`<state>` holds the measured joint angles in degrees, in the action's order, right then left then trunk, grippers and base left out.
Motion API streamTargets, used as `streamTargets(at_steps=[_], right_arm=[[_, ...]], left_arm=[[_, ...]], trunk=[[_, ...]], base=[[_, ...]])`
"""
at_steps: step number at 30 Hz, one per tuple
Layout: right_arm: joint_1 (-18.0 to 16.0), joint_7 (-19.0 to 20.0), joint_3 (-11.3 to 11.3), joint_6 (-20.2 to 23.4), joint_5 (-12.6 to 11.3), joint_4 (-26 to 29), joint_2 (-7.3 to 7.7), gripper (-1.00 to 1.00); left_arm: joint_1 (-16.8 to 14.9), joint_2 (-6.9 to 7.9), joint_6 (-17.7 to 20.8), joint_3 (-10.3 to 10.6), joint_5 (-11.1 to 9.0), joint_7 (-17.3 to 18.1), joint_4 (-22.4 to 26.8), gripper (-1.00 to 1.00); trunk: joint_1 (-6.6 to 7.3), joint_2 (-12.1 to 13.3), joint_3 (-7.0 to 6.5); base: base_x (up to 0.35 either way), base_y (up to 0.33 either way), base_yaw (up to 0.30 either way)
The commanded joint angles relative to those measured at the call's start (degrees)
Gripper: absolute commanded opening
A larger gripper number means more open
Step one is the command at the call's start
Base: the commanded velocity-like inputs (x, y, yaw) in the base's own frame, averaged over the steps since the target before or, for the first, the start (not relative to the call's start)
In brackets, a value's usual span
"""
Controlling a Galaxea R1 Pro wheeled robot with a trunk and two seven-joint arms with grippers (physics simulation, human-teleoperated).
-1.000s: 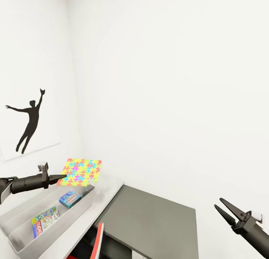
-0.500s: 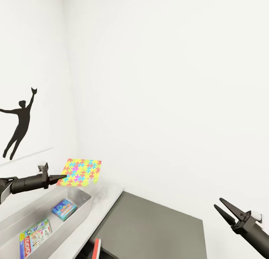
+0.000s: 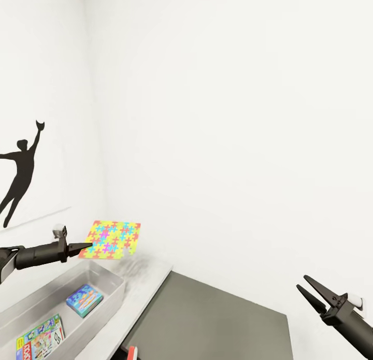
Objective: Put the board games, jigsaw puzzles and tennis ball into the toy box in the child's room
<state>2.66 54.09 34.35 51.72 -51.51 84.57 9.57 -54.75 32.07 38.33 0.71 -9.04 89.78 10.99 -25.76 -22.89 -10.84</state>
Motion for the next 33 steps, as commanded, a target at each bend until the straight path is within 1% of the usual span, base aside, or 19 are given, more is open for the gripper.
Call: streamTargets(at_steps=[1,24,33], right_arm=[[0.02,-0.07,0.02,0.27,-0.12,0.00,0.01,1.00],[0.06,-0.59,0.10,0.31,-0.17,0.44,0.01,1.00],[0.07,-0.66,0.11,0.31,-0.17,0.47,0.01,1.00]], left_arm=[[-0.01,0.01,0.61,0.08,-0.06,0.22,0.00,-1.00],[-0.01,0.01,1.29,-0.06,0.06,0.22,-0.16,-1.00],[-0.01,0.09,1.65,-0.25,-0.01,-2.74,-0.18,-1.00]], trunk=[[-0.02,-0.03,0.01],[-0.02,-0.03,0.01],[-0.02,-0.03,0.01]], base=[[0.008,0.001,0.000],[0.001,0.000,0.000],[0.000,0.000,0.003]])
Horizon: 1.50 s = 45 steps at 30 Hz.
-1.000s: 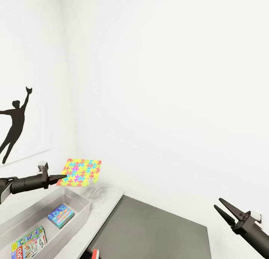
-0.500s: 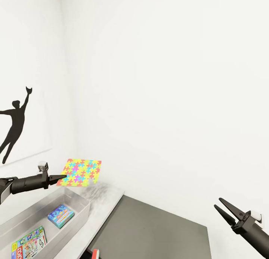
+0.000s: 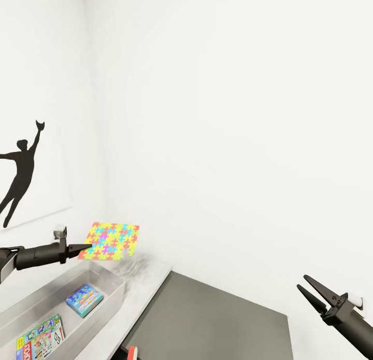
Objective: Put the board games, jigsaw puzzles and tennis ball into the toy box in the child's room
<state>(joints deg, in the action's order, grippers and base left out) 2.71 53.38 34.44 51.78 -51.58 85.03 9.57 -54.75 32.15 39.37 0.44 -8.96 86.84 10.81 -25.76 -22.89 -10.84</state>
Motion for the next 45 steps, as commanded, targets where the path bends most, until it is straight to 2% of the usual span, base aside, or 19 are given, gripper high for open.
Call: streamTargets(at_steps=[1,8,12,15,17,20,27,31,34,35,37,39,43,45], right_arm=[[0.01,0.06,0.02,0.27,-0.10,-0.01,0.01,1.00],[0.00,0.13,0.02,0.33,-0.10,-0.04,0.04,1.00],[-0.01,0.19,0.06,0.37,-0.10,-0.10,0.04,1.00],[-0.01,0.24,0.10,0.41,-0.10,-0.14,0.07,1.00],[0.00,0.24,0.10,0.42,-0.10,-0.17,0.08,1.00],[-0.02,0.17,0.10,0.43,-0.10,-0.27,0.09,1.00],[-0.01,0.15,0.10,0.38,-0.10,-0.41,0.10,1.00],[-0.02,0.20,0.10,0.35,-0.10,-0.56,0.10,1.00],[-0.03,0.21,0.10,0.35,-0.08,-0.63,0.10,1.00],[-0.05,0.22,0.10,0.35,-0.06,-0.67,0.10,1.00],[-0.04,0.22,0.10,0.34,-0.04,-0.70,0.10,1.00],[-0.04,0.23,0.10,0.34,-0.02,-0.72,0.10,1.00],[-0.05,0.23,0.10,0.34,-0.02,-0.74,0.10,1.00],[-0.03,0.25,0.12,0.34,-0.03,-0.74,0.08,1.00]], left_arm=[[-0.01,0.03,0.64,0.01,-0.11,-0.54,-0.02,-1.00],[-0.01,0.23,0.95,-0.58,-0.31,-5.58,-0.32,-1.00],[-0.01,0.50,1.19,-3.61,-0.35,-10.12,-0.54,-1.00],[0.11,0.73,1.22,-7.62,-0.35,-14.67,-0.64,-1.00],[0.18,0.82,1.21,-10.02,-0.36,-16.58,-0.67,-1.00],[0.34,0.87,1.10,-12.29,-0.35,-18.45,-0.69,-1.00],[1.12,0.56,1.17,-13.79,-0.41,-21.57,-0.70,-1.00],[1.42,-0.38,1.19,-15.82,-0.57,-27.59,-1.26,-1.00],[1.45,-0.59,1.17,-17.54,-0.81,-30.71,-1.80,-1.00],[1.47,-0.72,1.16,-19.07,-0.93,-32.78,-2.04,-1.00],[1.49,-0.82,1.15,-20.33,-1.03,-34.51,-2.21,-1.00],[1.54,-1.23,1.09,-22.14,-1.17,-37.78,-2.92,-1.00],[1.57,-1.65,0.96,-23.25,-1.30,-41.57,-4.22,-1.00],[1.57,-1.82,0.95,-23.42,-1.31,-42.40,-4.48,-1.00]], trunk=[[-0.02,-0.03,0.01],[-0.02,-0.03,0.01],[-0.02,-0.03,0.01],[-0.02,-0.03,0.01],[-0.02,-0.03,0.01],[-0.02,-0.03,0.01],[-0.02,-0.03,0.01],[-0.02,-0.03,0.01],[-0.02,-0.03,0.01],[-0.02,-0.03,0.01],[-0.02,-0.03,0.01],[-0.02,-0.03,0.01],[-0.02,-0.03,0.01],[-0.02,-0.03,0.01]], base=[[0.000,0.000,0.082],[0.000,0.000,0.160],[0.000,0.000,0.199],[0.000,0.000,0.098],[0.000,0.000,0.043],[0.000,0.000,0.018],[0.000,0.000,0.004],[0.000,0.000,0.000],[0.000,0.000,0.000],[0.000,0.000,0.000],[0.000,0.000,0.000],[0.000,0.000,0.000],[0.000,0.000,0.000],[0.000,0.000,0.000]])
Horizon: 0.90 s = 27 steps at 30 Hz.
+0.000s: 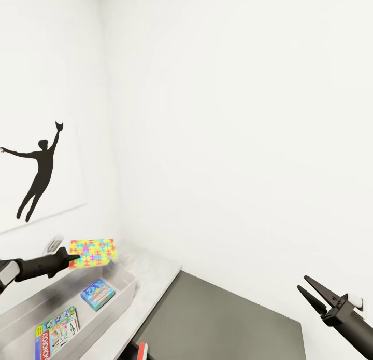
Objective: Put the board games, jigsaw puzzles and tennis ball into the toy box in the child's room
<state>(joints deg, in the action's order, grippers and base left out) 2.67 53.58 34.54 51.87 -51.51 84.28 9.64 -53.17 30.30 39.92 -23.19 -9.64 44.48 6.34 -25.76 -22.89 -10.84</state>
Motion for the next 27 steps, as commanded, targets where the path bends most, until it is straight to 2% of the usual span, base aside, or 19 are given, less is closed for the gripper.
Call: streamTargets(at_steps=[1,7,12,19,24,27], right_arm=[[0.01,0.09,0.06,0.22,-0.12,0.01,-0.02,1.00],[0.00,0.12,0.16,0.12,-0.09,0.01,-0.05,1.00],[0.01,0.12,0.19,0.08,-0.08,0.01,-0.06,1.00],[-0.02,0.09,0.18,0.10,-0.08,-0.01,-0.06,1.00],[0.01,0.04,0.11,0.08,-0.08,-0.03,-0.05,1.00],[0.01,0.04,0.08,0.08,-0.08,-0.05,-0.01,1.00]], left_arm=[[0.00,-0.16,0.40,0.11,-0.64,-0.79,-0.20,-1.00],[0.00,-0.66,0.35,-0.13,-1.04,-4.36,-1.57,-1.00],[0.00,-0.68,0.41,-1.25,-3.65,-7.94,-2.03,-1.00],[0.00,-0.59,0.35,-2.16,-4.80,-13.27,-2.11,-1.00],[0.04,-0.45,0.53,-4.97,-4.93,-15.58,-2.12,-1.00],[0.13,-0.47,0.60,-5.91,-4.94,-17.27,-2.12,-1.00]], trunk=[[-0.02,-0.03,0.01],[-0.02,-0.03,0.01],[-0.02,-0.03,0.01],[-0.02,-0.03,0.01],[-0.02,-0.03,0.01],[-0.02,-0.03,0.01]], base=[[0.000,0.000,0.000],[0.000,0.000,0.000],[0.000,0.000,0.000],[0.000,0.000,0.000],[0.000,0.000,0.000],[0.000,0.000,0.000]])
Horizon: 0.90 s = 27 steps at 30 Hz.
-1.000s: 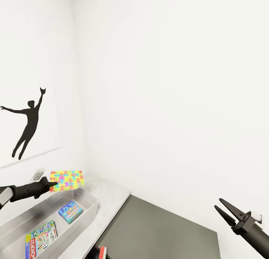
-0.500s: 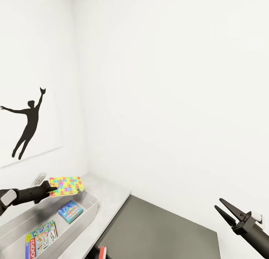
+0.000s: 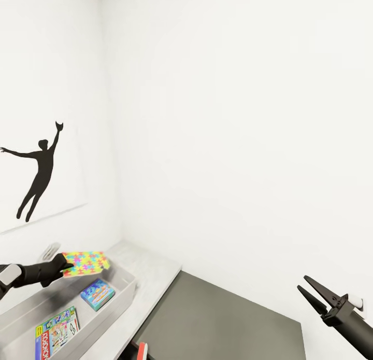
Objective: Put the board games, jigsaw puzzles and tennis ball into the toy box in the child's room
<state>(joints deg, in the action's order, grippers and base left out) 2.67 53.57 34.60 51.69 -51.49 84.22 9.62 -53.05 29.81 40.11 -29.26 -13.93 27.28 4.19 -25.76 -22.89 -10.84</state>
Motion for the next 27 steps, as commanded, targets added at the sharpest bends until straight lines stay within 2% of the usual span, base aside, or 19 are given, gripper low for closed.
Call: streamTargets(at_steps=[1,8,17,27], right_arm=[[0.01,0.05,-0.01,0.25,-0.10,0.00,-0.01,1.00],[-0.01,0.04,-0.05,0.25,-0.10,-0.01,0.03,1.00],[0.00,0.04,-0.05,0.25,-0.10,0.01,0.05,1.00],[0.01,0.04,-0.06,0.25,-0.10,-0.02,0.05,1.00]], left_arm=[[0.05,0.00,0.44,-0.09,-0.66,-1.10,0.03,-1.00],[0.13,0.04,0.58,-0.57,-0.66,-3.51,0.03,-1.00],[0.14,0.07,2.95,-0.62,-0.66,-3.80,0.03,-1.00],[0.14,-0.16,3.71,-0.58,-0.66,-4.05,0.03,-1.00]], trunk=[[-0.02,-0.03,0.01],[-0.02,-0.03,0.01],[-0.02,-0.03,0.01],[-0.02,-0.03,0.01]], base=[[0.000,0.000,0.000],[0.000,0.000,0.000],[0.000,0.000,0.000],[0.000,0.000,0.000]])
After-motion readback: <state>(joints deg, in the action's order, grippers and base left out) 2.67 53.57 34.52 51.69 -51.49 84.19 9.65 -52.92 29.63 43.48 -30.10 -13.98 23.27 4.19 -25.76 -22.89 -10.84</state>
